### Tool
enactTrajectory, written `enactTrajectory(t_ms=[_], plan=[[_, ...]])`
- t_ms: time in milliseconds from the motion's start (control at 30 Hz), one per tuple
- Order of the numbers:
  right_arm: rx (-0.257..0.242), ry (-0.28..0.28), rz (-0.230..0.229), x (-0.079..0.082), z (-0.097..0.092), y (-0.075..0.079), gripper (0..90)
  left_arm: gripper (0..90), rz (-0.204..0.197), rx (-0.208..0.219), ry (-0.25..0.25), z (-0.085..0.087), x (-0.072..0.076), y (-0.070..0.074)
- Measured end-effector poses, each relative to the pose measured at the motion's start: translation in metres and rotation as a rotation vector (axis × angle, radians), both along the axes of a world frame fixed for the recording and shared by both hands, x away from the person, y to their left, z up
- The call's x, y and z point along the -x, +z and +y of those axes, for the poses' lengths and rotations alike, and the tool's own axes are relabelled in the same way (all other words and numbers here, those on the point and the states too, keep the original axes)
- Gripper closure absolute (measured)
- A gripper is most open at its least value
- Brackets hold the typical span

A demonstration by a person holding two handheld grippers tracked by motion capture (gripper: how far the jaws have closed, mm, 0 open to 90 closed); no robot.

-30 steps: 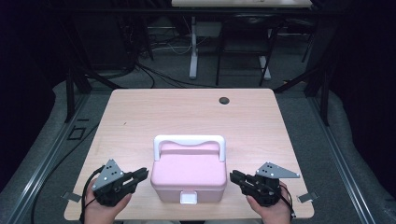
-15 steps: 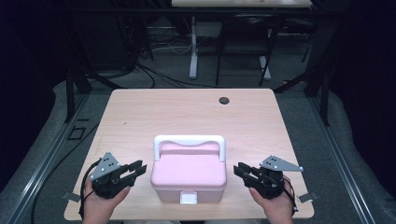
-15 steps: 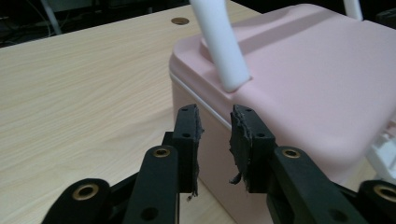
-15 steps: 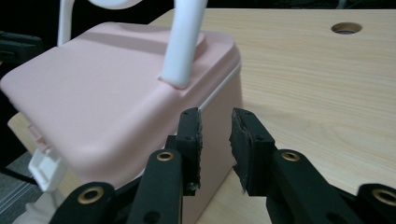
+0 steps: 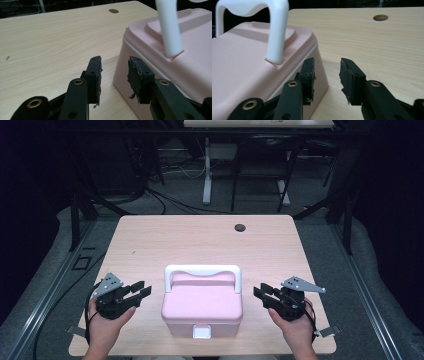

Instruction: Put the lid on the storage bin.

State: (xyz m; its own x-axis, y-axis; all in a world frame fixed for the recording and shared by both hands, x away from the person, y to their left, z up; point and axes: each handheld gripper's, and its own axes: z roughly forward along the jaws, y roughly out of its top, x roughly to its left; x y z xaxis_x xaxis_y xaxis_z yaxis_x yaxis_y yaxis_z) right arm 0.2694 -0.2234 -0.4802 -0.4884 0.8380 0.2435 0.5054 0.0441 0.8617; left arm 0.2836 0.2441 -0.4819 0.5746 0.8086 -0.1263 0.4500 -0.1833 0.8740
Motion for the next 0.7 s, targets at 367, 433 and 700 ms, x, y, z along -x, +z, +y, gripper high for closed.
enactTrajectory(t_ms=[367, 433, 700], plan=[[0.016, -0.054, 0.013, -0.004, -0.012, -0.018, 61.2, 59.0, 0.027, -0.001, 0.045, 0.014, -0.007, -0.018], [0.014, -0.061, 0.019, -0.004, -0.014, -0.021, 59.8, 59.0, 0.029, 0.003, 0.050, 0.016, -0.007, -0.020], [0.034, -0.083, 0.013, -0.002, -0.018, -0.035, 56.0, 57.7, 0.037, -0.003, 0.067, 0.020, -0.007, -0.029]])
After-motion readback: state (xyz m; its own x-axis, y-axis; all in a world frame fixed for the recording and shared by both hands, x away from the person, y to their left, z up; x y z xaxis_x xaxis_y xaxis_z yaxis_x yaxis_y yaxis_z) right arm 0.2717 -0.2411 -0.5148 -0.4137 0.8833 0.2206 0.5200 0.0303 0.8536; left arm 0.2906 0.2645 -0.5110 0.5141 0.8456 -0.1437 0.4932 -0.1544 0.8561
